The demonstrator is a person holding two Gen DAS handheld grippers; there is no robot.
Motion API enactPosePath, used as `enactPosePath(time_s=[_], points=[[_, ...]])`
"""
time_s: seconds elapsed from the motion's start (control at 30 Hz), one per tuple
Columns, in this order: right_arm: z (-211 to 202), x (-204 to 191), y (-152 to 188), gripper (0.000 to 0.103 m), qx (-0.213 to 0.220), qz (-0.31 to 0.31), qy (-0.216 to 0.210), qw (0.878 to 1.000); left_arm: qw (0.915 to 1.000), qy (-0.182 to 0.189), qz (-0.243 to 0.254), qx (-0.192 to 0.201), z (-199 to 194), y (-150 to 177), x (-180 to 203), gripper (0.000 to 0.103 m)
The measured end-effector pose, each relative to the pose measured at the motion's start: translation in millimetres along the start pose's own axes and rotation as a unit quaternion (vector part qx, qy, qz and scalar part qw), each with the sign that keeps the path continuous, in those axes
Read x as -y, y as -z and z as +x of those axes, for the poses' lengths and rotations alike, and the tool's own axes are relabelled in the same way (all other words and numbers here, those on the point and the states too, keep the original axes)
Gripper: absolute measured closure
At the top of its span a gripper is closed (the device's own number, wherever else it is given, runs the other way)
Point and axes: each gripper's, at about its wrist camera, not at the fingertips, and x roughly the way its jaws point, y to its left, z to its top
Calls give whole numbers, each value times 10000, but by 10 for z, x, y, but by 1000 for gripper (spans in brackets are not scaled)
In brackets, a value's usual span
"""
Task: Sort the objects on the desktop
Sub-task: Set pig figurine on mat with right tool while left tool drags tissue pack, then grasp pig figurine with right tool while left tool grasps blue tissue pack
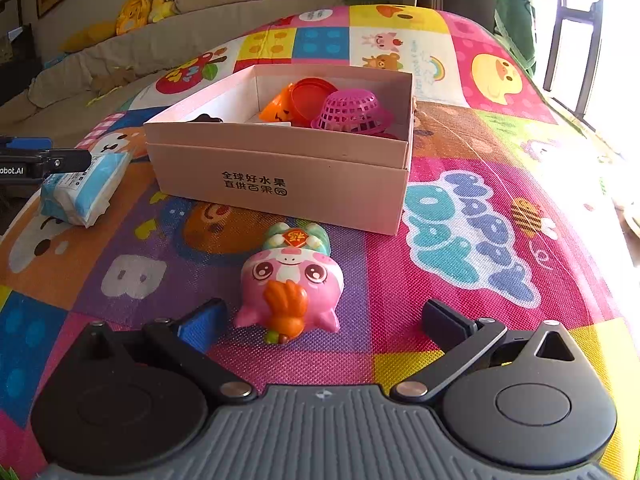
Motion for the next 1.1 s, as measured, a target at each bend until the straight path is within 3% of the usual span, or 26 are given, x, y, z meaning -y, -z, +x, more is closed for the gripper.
enactPosePath(time_s=[0.13, 0.23, 0.37, 0.47, 0.6, 0.7, 0.87, 0.93, 1.0, 1.1], points=[[1, 0, -1, 0, 1, 0, -3, 10000, 9972, 394, -511, -378, 335, -70, -297, 2], [1, -1, -1, 0, 1, 1, -4, 10000, 9870, 755, -1230, -712, 439, 11, -486, 2], [1, -5, 0, 0, 0, 0, 0, 10000, 9819, 1213, -1241, -759, 231, 205, -361, 2], [2, -5, 0, 0, 0, 0, 1, 10000, 9805, 1504, -971, -805, -15, 345, -117, 2], [2, -6, 0, 0, 0, -1, 2, 10000, 9832, 1679, -196, -688, -388, 474, 230, 0], [1, -4, -1, 0, 1, -1, 2, 10000, 9832, 1678, 347, -631, -630, 553, 382, 0], [0, -4, -2, 0, 0, -3, 3, 10000, 9778, 1786, 758, -786, -847, 713, 516, 0], [2, 0, -3, 0, -1, -5, 5, 10000, 9776, 1593, 1113, -808, -855, 798, 646, 0], [2, -2, -2, 0, 0, -5, 4, 10000, 9797, 1126, 1419, -854, -785, 858, 785, 0], [2, -3, 1, 0, 1, -5, 3, 10000, 9858, 835, 1258, -737, -684, 801, 851, 0]])
